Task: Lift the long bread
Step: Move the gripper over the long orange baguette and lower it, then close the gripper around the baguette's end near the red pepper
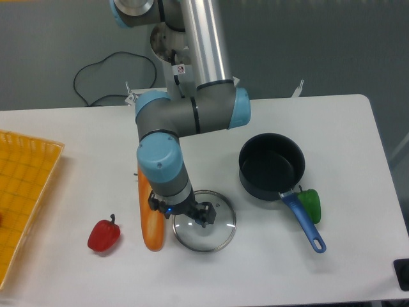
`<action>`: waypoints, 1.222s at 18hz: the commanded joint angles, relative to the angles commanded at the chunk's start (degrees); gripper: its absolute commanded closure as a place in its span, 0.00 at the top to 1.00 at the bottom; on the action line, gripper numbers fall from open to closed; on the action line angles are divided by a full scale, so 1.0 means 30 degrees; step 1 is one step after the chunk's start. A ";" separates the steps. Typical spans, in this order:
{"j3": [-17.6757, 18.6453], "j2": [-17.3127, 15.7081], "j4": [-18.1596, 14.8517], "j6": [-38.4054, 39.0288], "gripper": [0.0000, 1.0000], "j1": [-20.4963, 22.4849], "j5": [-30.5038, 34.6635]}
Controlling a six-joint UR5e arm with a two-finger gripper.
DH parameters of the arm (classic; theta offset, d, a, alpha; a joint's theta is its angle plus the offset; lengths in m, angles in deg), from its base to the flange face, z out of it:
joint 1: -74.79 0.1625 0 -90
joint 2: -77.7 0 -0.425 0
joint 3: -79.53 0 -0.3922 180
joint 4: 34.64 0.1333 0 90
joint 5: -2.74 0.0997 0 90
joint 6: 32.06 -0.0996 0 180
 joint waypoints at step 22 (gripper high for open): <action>0.0029 0.0997 0.0000 0.1850 1.00 -0.1641 0.0088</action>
